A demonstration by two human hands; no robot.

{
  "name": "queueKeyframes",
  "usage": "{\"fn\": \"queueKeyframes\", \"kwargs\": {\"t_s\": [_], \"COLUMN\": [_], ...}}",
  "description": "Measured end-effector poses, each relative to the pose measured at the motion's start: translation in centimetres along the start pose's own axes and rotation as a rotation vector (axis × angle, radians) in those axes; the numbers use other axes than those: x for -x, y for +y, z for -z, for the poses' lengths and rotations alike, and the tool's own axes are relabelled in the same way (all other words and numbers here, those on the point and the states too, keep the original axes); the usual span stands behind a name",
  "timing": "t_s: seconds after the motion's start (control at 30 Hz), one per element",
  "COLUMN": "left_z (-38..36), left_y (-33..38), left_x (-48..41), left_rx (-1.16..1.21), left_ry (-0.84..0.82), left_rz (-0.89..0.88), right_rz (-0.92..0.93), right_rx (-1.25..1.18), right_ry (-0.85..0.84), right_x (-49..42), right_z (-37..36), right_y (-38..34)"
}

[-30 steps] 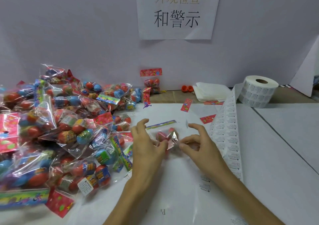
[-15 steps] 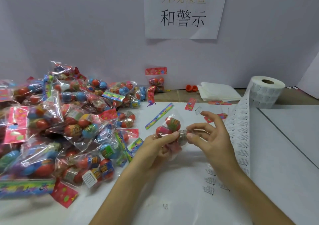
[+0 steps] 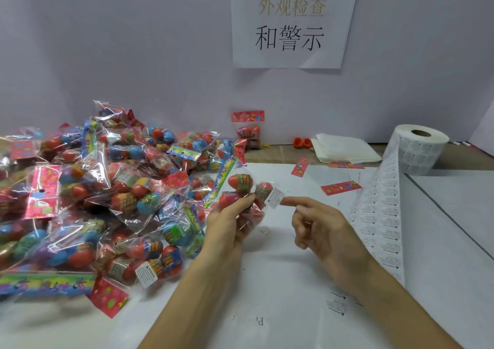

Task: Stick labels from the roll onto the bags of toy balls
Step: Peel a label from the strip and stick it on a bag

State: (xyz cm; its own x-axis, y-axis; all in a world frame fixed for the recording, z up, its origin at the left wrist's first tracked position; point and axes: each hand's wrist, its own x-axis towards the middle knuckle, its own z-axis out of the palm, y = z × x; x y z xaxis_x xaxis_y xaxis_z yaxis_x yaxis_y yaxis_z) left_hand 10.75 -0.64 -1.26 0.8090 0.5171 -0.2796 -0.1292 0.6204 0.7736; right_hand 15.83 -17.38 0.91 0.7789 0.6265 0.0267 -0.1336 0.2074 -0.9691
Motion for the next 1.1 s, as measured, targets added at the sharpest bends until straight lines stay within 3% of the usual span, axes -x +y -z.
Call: {"fn": "queueKeyframes", "kwargs": {"t_s": [0.5,0.57,0.63,0.7,0.77,0.9,1.1], "left_z": [-0.2,-0.2,-0.3,-0.4,-0.5,-0.7,-0.7], "left_y": [-0.1,0.0,0.0,0.1,0.2,0.2,-0.2], "left_x": [0.5,0.6,0.8,1.0,1.2,1.4,1.6], "left_rx": [-0.112,-0.110,-0.109,-0.108,-0.116,-0.194,-0.324], "left_ry": [-0.086,-0.075,-0.062,-0.061,-0.072,-0.162,-0.303], "left_rz": [-0.061,-0.075,-0.075,-0.073,-0.072,-0.053,-0.027], "right_rz": [-0.011,0.048,0.116,0.070,0.016,0.041,0.142], "right_rx": [0.055,0.228,0.584,0.876,0.819,0.372,0.346], "right_ry": [0.038,0.090,0.162,0.195,0.224,0.158,0.159], "right_x": [-0.2,-0.2,-0.3,-0.3,-0.5,-0.6,-0.3], "right_z": [0.2,0.2,0.3,0.4,0.6,0.8,0.9], "right_y": [0.6,0.8,1.4,1.9,1.8,0.5,0.7]}}
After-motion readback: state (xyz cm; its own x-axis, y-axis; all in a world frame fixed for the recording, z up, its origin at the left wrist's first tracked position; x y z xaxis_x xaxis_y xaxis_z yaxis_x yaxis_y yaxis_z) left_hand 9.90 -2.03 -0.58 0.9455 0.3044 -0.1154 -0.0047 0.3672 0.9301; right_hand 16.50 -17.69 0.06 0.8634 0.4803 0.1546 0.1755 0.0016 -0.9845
